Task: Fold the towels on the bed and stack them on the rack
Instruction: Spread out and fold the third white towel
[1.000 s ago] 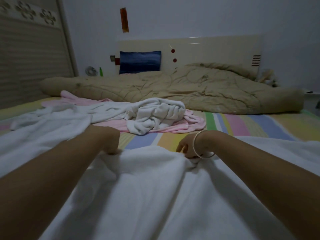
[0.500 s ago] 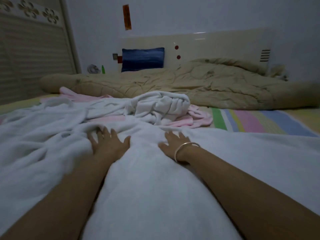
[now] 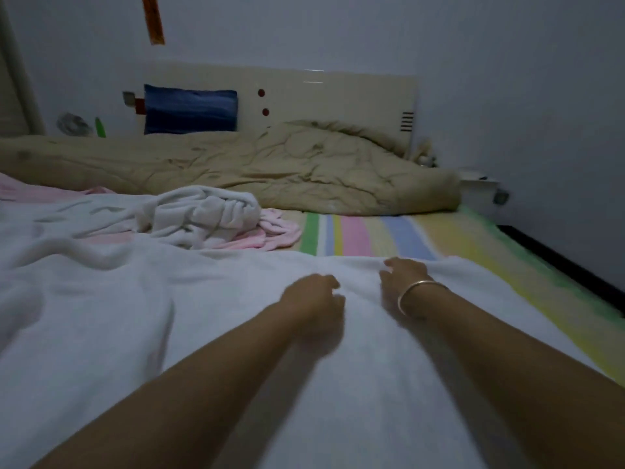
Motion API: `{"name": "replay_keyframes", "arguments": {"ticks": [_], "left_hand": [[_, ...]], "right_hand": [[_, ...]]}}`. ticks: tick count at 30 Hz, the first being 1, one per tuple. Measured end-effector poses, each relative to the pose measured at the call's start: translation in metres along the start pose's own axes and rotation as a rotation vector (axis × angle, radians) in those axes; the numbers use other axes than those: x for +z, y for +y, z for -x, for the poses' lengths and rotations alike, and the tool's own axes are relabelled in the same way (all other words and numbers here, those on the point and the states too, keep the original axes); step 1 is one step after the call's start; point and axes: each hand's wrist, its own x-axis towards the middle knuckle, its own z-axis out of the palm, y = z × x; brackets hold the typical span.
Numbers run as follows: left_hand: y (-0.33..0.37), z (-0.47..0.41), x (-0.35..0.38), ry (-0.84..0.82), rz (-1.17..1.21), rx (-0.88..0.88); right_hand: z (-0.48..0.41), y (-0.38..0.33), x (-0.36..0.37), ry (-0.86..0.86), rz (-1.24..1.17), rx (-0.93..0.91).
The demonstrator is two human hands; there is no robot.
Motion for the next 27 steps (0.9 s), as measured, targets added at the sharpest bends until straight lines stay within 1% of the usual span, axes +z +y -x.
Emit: {"name": "replay_keyframes", "arguments": {"ticks": [2, 4, 6, 8, 10, 12, 14, 15, 16, 18, 19, 20, 21, 22, 24, 25, 26, 27], "left_hand": [[0.033, -0.007, 0.021, -0.124, -0.077, 0.044], [0.049, -0.015, 0.034, -0.207, -0.167, 0.061], [0.051, -0.023, 0.035, -0.267, -0.225, 0.054], [0.048, -0.029, 0.034, -0.313, -0.238, 0.047], [0.044, -0.033, 0.042, -0.323, -0.208, 0.038], [0.042, -0.030, 0.057, -0.247, -0.149, 0.017], [0.040, -0.029, 0.070, -0.127, -0.124, 0.017], [0.038, -0.030, 0.074, -0.081, -0.120, 0.023], [0.037, -0.031, 0.075, -0.048, -0.115, 0.028], [0.036, -0.032, 0.079, -0.006, -0.102, 0.038], [0.036, -0.030, 0.080, 0.018, -0.093, 0.048], [0.037, -0.029, 0.080, 0.051, -0.080, 0.062], [0.036, -0.027, 0.081, 0.085, -0.072, 0.071], [0.037, -0.027, 0.081, 0.116, -0.068, 0.074], [0.038, -0.028, 0.083, 0.171, -0.067, 0.080], [0.037, -0.027, 0.085, 0.210, -0.063, 0.084], [0.039, -0.026, 0.086, 0.265, -0.064, 0.090], [0.040, -0.022, 0.084, 0.344, -0.070, 0.103]], "right_hand": [[0.004, 0.055, -0.018, 0.028, 0.102, 0.134], [0.010, 0.098, -0.029, 0.092, 0.112, 0.276], [0.009, 0.123, -0.034, 0.171, 0.099, 0.385], [0.002, 0.134, -0.040, 0.169, 0.034, 0.456], [-0.012, 0.137, -0.047, 0.122, -0.154, 0.454], [-0.024, 0.135, -0.051, 0.087, -0.305, 0.431], [-0.036, 0.128, -0.046, 0.057, -0.377, 0.419], [-0.045, 0.126, -0.043, 0.071, -0.383, 0.419], [-0.051, 0.124, -0.042, 0.146, -0.371, 0.442], [-0.061, 0.128, -0.050, 0.383, -0.301, 0.527], [-0.064, 0.133, -0.053, 0.466, -0.299, 0.575], [-0.067, 0.142, -0.053, 0.503, -0.318, 0.618], [-0.070, 0.145, -0.049, 0.488, -0.347, 0.622], [-0.068, 0.144, -0.041, 0.449, -0.381, 0.565], [-0.062, 0.140, -0.015, 0.335, -0.392, 0.291], [-0.057, 0.135, -0.004, 0.272, -0.330, 0.161], [-0.052, 0.130, 0.003, 0.222, -0.205, 0.068], [-0.047, 0.122, 0.005, 0.202, -0.074, 0.013]]}}
